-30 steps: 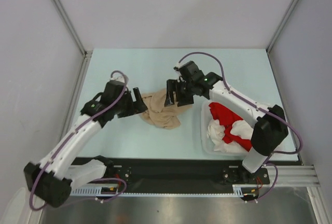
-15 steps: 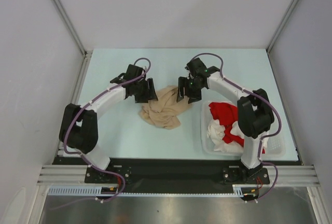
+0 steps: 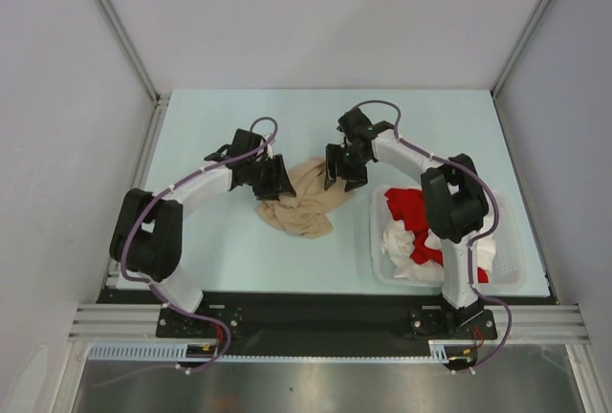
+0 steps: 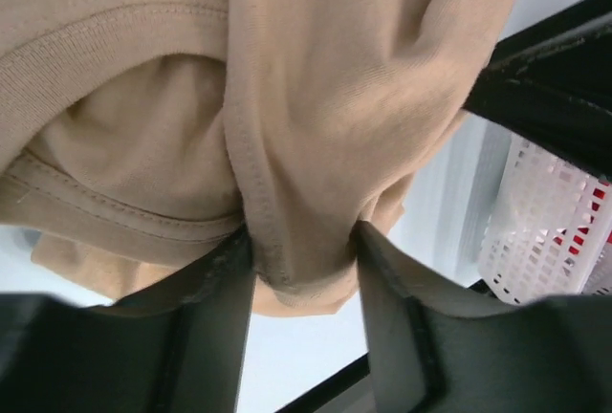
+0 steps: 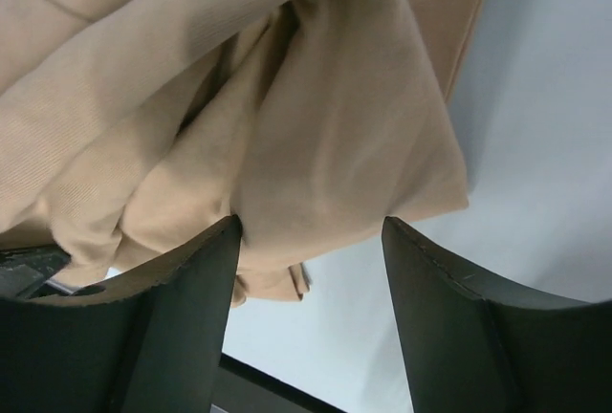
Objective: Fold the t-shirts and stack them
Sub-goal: Move the tshirt to the center of the board, then flatten the tshirt out
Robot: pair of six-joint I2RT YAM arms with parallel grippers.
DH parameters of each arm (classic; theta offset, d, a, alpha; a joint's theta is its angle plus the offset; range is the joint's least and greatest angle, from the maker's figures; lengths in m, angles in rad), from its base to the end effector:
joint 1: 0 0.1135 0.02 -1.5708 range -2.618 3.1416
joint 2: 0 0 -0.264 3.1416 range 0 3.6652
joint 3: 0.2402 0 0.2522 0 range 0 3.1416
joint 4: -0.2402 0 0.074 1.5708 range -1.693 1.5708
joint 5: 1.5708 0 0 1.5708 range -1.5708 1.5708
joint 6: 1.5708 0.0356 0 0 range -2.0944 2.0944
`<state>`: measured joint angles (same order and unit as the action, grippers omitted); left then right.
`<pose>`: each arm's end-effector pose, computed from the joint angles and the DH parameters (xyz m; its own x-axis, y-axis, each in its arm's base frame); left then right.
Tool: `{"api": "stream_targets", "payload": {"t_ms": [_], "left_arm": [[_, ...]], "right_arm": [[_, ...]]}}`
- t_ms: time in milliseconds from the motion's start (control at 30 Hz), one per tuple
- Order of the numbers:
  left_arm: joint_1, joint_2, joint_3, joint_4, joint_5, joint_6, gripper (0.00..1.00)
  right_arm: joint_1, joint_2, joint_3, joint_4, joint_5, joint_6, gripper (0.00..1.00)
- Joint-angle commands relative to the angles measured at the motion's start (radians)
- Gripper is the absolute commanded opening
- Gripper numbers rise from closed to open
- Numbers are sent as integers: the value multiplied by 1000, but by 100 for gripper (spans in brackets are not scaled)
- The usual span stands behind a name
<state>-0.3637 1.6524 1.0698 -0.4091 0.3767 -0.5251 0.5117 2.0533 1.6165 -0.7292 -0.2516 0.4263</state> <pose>0.3109 -0.1324 0.2023 -0.9370 -0.1421 -0.3192 0.0569 0.8393 -0.5407 0.3728 0.2195 0.1984 -0.9612 -0.0805 -0.2640 -0.1782 0.9113 0.3712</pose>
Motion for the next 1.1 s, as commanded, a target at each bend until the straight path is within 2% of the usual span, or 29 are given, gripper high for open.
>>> {"api": "stream_targets", "payload": {"t_ms": [0, 33, 100, 133, 200, 233, 300, 467, 600, 733, 967, 1067], "left_arm": [[-3, -19, -10, 55, 30, -24, 49], [-1, -11, -8, 56, 34, -27, 37], [-3, -6, -5, 76, 27, -39, 23], [-3, -12, 8, 52, -13, -41, 17], [-4, -28, 79, -18, -65, -33, 9], [-4, -42, 103, -52, -111, -27, 3], [-4, -129, 137, -124, -178, -4, 0], [-4, -339, 225, -276, -414, 33, 0], [-4, -586, 226, -347, -521, 31, 0], [-4, -741, 260, -442, -619, 46, 0], [-4, -948, 363, -571, -800, 86, 0], [-4, -997, 421, -596, -811, 85, 0]], "right_arm": [[-10, 33, 40, 5, 12, 9, 66], [-10, 36, 39, 11, 24, 8, 63], [-13, 53, 37, 37, 23, -7, 56], [-16, 71, 49, 39, 15, -24, 42], [-15, 79, 69, 16, 35, -34, 27], [-18, 74, 72, 11, 37, -38, 13], [-15, 26, 63, 13, 84, -50, 2], [-3, -148, 68, -47, 213, -64, 0], [31, -313, 66, -68, 293, -80, 0], [74, -445, 59, -98, 350, -96, 0], [145, -648, 65, -139, 429, -133, 0], [162, -711, 75, -147, 372, -136, 0]]}}
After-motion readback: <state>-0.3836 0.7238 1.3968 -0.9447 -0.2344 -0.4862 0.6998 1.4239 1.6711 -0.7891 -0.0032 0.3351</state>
